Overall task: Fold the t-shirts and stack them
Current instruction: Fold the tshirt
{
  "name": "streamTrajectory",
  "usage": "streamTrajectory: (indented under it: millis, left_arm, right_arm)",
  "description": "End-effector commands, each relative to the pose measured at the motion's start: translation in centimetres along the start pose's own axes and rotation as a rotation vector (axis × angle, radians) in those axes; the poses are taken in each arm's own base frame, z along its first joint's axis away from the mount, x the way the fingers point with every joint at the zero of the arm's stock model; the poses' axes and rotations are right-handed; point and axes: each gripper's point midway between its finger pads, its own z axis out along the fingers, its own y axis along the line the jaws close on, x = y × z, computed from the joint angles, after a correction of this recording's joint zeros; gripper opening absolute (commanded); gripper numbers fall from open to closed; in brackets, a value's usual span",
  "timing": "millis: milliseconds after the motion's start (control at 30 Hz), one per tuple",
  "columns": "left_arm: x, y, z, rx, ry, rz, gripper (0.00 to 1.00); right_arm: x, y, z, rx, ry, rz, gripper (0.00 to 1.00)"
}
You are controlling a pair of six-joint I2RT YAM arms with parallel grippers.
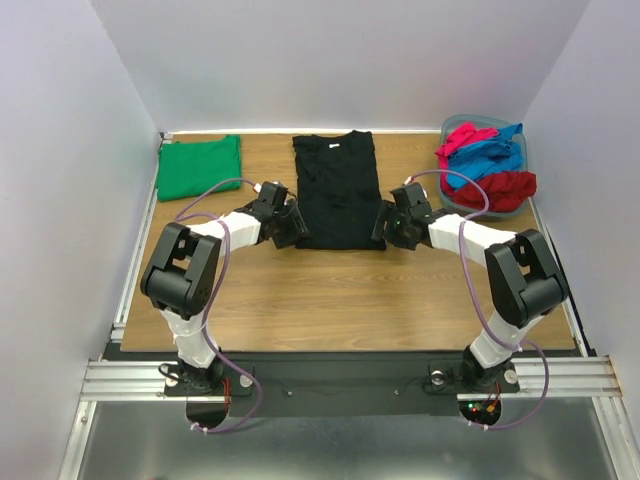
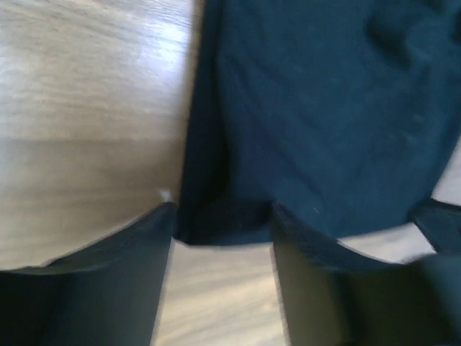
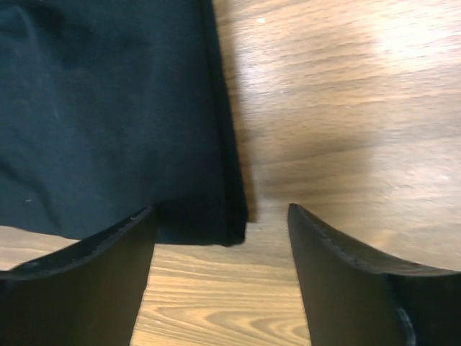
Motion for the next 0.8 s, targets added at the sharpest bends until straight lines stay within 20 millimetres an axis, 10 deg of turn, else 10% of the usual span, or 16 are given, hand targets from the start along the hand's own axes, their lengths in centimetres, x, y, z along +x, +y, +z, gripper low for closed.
streamTrajectory:
  millis: [0,300,367,533,767]
  left_arm:
    - [0.2,0.2,1.3,-0.011,0.023,0.016,0.52]
    - [2.0,3.5,2.6,-0.118,0.046,-0.023,0.28]
    - [2.7,4.1,2.6,-0.133,0.058,-0.026,0.01]
    - [4.2,5.5,1.7,-0.159,0.069,-0.037,0.0]
    - [8.9,6.1,-2.4,-0.155,0.047,-0.002,0.0]
  right_arm:
    - [-0.3,1.6,0.8,-0.076,-0.016,0.024,0.71]
    - [2.4,1.5,1.7,-0.121,0.059,0.053,0.45]
    - [2.7,1.5,1.4,-0.131,0.062,0.062,0.35]
    - [4.1,1.0,0.7,-0.156,0.073,0.077,0.06]
    - [7.3,-1.1,-3.4,-0.197,0.077,0.053,0.0]
